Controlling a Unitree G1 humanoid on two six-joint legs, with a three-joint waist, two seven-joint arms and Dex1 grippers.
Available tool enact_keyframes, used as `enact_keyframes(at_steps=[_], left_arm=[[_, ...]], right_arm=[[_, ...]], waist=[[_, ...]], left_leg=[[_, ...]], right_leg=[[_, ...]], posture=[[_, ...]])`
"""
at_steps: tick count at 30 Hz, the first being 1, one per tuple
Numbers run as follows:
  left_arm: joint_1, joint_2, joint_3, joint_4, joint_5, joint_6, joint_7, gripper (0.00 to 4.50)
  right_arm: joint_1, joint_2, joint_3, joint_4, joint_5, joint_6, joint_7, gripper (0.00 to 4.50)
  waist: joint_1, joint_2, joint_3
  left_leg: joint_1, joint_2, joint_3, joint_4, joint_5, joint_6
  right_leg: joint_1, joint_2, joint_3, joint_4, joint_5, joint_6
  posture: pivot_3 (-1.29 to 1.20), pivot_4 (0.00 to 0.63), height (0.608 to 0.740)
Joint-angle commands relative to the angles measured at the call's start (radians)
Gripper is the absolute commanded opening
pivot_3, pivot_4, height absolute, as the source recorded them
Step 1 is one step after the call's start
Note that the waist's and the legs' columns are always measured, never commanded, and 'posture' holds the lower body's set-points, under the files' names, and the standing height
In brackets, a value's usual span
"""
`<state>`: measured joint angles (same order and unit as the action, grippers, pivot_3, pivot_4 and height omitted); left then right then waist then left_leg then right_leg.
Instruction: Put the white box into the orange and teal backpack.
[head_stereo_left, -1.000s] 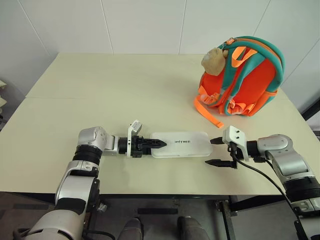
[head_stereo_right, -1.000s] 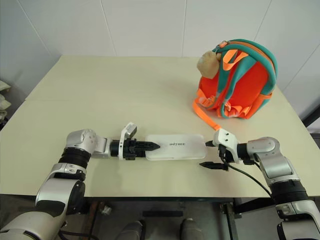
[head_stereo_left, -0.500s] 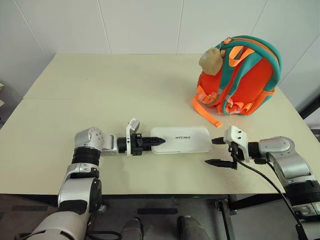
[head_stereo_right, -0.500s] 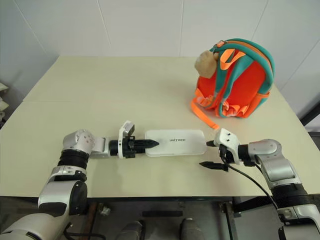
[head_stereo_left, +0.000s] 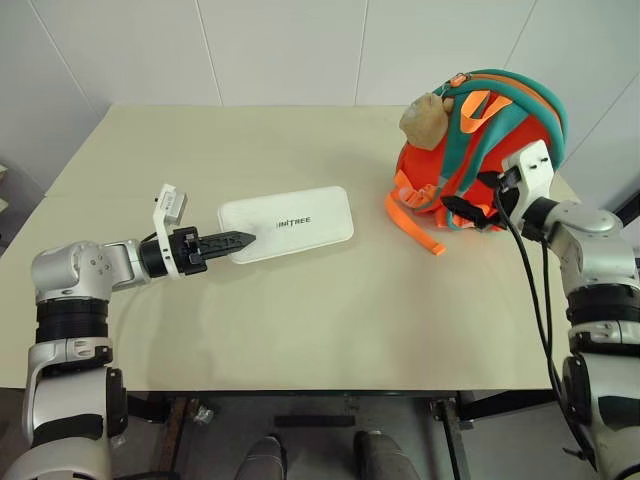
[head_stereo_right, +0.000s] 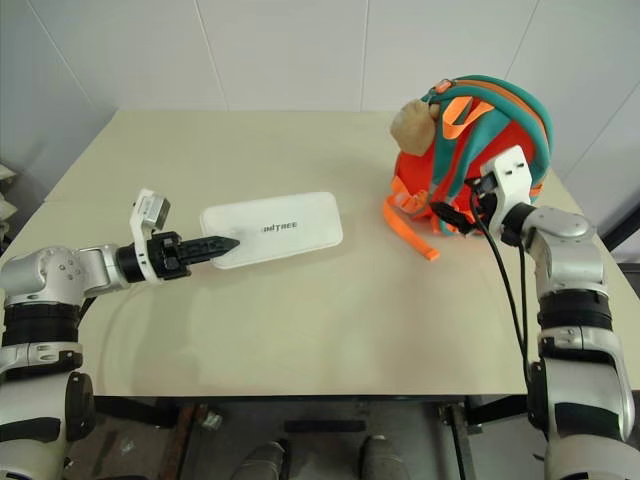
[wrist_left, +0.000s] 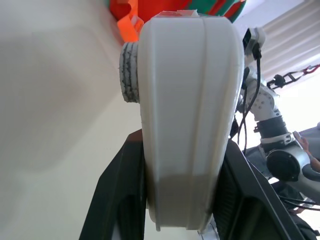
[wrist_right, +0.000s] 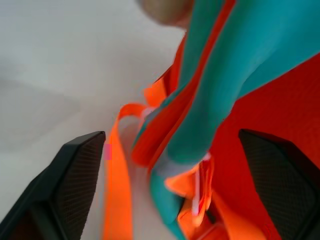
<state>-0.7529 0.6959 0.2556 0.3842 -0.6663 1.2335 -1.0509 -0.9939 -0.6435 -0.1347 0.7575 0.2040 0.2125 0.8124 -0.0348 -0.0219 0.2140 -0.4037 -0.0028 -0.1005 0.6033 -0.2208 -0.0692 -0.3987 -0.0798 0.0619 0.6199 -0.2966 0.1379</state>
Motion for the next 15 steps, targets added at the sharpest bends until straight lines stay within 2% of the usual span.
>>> enact_keyframes(at_steps=[1,7,11,15], left_arm=[[0.068,-0.001,0.077,-0.126,-0.073,0.022,0.03,1.28],[0.149,-0.045,0.165,-0.248,-0.139,0.036,0.123,1.28],[0.187,-0.055,0.216,-0.29,-0.164,0.008,0.166,1.28],[0.208,-0.046,0.253,-0.298,-0.175,-0.032,0.195,1.28]], right_arm=[[-0.129,0.069,-0.022,0.115,0.007,-0.061,-0.053,4.5],[-0.239,0.182,-0.002,0.349,-0.046,-0.21,-0.085,4.5],[-0.273,0.217,-0.032,0.405,-0.022,-0.303,-0.022,3.26],[-0.288,0.239,-0.053,0.34,0.041,-0.323,0.179,1.8]], waist=[[-0.006,0.0,0.0],[-0.02,0.0,0.0],[-0.023,0.0,0.0],[-0.036,0.0,0.0]], left_leg=[[-0.001,0.0,0.0,-0.001,0.0,0.0],[-0.004,0.001,0.002,-0.008,0.005,-0.009],[-0.003,0.001,0.002,-0.008,0.006,-0.009],[-0.003,0.002,0.002,-0.008,0.006,-0.009]], right_leg=[[-0.001,0.0,0.0,0.0,0.0,0.0],[-0.011,0.001,0.001,0.007,-0.002,-0.003],[-0.011,0.0,0.001,0.006,-0.002,-0.003],[-0.012,0.001,0.002,0.007,-0.002,-0.003]], posture=[[0.0,0.15,0.74],[0.0,0.15,0.74],[0.0,0.15,0.74],[0.0,0.15,0.74]])
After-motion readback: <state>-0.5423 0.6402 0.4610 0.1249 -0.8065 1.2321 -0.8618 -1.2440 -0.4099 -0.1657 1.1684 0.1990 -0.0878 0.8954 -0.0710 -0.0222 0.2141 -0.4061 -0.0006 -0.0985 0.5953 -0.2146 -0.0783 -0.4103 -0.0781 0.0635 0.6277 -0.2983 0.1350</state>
